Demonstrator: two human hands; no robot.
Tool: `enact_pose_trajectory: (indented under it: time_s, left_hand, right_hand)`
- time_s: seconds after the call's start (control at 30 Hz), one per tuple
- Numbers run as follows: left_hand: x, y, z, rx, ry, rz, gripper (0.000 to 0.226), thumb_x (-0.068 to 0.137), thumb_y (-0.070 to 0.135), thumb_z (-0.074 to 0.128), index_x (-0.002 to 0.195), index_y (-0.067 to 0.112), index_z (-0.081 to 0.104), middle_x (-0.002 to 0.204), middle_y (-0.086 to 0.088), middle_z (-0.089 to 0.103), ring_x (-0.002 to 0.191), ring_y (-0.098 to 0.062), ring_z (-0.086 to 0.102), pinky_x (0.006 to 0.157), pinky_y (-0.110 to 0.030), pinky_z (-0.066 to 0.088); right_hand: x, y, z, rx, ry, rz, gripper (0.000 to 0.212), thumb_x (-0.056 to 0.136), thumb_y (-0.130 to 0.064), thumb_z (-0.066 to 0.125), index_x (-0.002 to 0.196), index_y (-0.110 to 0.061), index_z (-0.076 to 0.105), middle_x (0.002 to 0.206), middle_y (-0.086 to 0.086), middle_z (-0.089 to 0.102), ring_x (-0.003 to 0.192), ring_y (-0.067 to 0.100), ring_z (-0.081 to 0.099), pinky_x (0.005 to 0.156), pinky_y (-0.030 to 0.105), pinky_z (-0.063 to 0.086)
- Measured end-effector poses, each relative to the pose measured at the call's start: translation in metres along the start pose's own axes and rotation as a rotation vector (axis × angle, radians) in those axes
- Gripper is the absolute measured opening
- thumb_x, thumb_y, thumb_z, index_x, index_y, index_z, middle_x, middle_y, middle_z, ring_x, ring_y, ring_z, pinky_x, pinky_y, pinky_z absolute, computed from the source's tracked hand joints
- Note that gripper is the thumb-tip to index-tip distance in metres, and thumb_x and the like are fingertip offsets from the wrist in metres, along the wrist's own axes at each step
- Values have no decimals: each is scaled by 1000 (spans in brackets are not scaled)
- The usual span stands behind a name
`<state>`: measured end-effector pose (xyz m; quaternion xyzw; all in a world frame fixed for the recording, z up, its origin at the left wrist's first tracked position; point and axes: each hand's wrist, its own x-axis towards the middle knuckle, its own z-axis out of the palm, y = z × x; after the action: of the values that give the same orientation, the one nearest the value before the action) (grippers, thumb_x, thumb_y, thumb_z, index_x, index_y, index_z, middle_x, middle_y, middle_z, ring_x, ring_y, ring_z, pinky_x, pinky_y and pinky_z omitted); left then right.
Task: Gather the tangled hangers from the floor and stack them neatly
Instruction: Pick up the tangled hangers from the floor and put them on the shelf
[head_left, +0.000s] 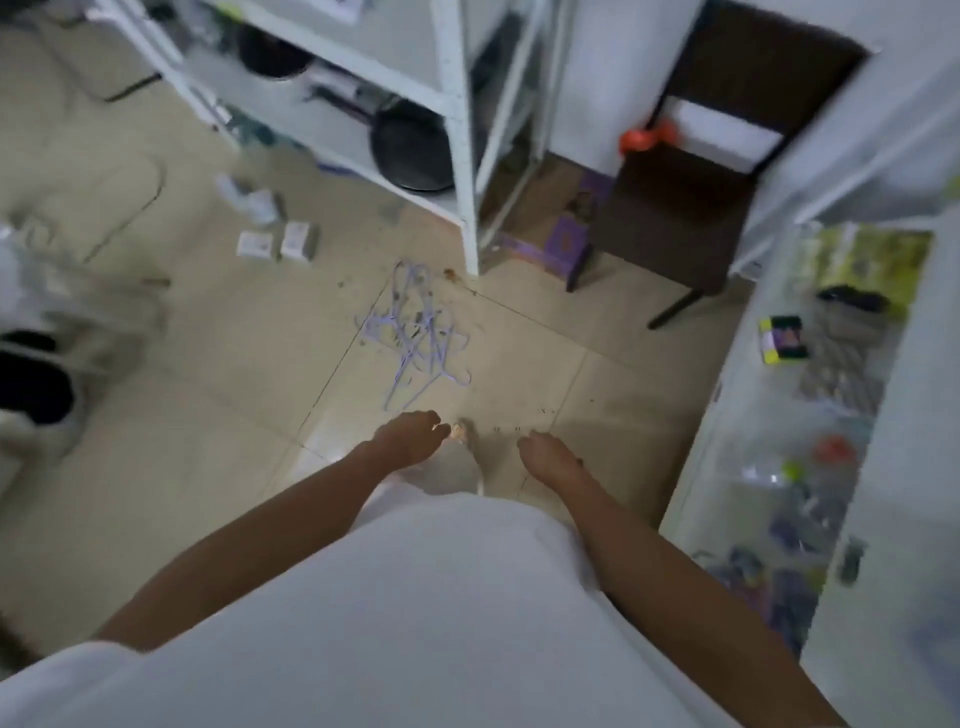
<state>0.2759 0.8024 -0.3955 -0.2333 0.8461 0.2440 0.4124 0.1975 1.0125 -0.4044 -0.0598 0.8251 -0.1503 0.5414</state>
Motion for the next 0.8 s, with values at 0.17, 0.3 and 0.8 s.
enact_pose_trajectory:
  time_s: [0.17, 0.3, 0.8]
  left_hand:
    - [16, -7, 21, -120, -105, -93, 45, 109, 37, 38, 149, 20, 50, 154, -8, 52, 138, -31, 52, 113, -42, 43]
    - [43, -6, 1, -310, -29, -180, 47, 107, 39, 43, 147, 16, 51, 147, -14, 59, 135, -32, 55, 111, -40, 45]
    - [262, -40, -59, -714, 293, -584, 45, 105, 36, 43, 118, 11, 78, 164, -1, 42, 154, -22, 30, 117, -41, 37]
  right_hand:
    - [41, -32, -36, -155, -76, -15, 43, 109, -20, 33, 133, 5, 58, 138, 25, 59, 127, 36, 57, 103, 37, 44]
    - [68, -69, -72, -254, -44, -25, 46, 108, -22, 35, 144, 3, 49, 150, 24, 50, 137, 36, 50, 112, 40, 42]
    - [355, -182, -141, -922, -315, -294, 35, 107, -20, 35, 115, -2, 64, 128, 24, 65, 118, 37, 62, 95, 39, 50]
